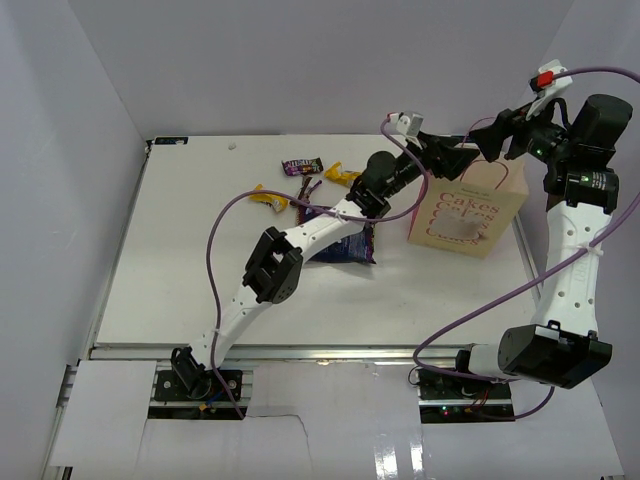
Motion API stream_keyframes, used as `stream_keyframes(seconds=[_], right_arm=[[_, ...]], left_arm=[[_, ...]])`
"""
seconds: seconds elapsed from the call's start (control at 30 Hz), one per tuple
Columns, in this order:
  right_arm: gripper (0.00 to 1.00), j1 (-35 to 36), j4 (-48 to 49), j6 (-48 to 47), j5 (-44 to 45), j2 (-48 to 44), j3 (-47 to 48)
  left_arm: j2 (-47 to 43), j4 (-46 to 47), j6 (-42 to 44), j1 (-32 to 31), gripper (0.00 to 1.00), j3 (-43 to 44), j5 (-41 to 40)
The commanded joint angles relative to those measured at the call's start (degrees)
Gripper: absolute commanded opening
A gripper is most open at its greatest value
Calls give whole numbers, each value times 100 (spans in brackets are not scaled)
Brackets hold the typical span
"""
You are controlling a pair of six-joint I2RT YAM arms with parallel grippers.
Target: Place the snacks into the paper bag
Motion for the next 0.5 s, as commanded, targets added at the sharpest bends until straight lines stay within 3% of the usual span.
stream_keyframes(seconds=[0.0,0.07,0.17,0.2,0.27,0.33,0.37,0.4,0.43,0.47], right_arm=[[72,-7,-86,-605,-1134,-77,110],[73,-15,-86,-727,-1415,-51,189],[73,-7,-69,-921,-1898,28,373],[73,2,-60,-939,-2047,72,417],[73,98,-25,-983,-2513,177,488],[73,509,-191,-1149,-2489,378,558],[73,747,-949,-1394,-2314,502,880],[73,1089,-1557,-2310,-2051,660,1145],[73,1953,-2146,-2754,-1274,1044,1391],[73,2362,-2865,-3028,-788,1248,1672]], left_arm=[[-919,-215,472,66,91,-97,-29],[-1636,-285,840,119,91,-605,-46],[-2648,-303,1576,260,90,-2317,-221],[-3374,-355,1745,312,90,-3261,-327],[-4125,-634,2264,409,90,-4172,-678],[-5171,-1030,2528,541,90,-5368,-968],[-5505,-1554,2720,593,90,-5728,-1352],[-6144,-1890,2749,707,90,-6063,-1478],[-6455,-2181,2714,804,91,-6666,-1627],[-6754,-2897,2574,857,91,-6933,-1976]])
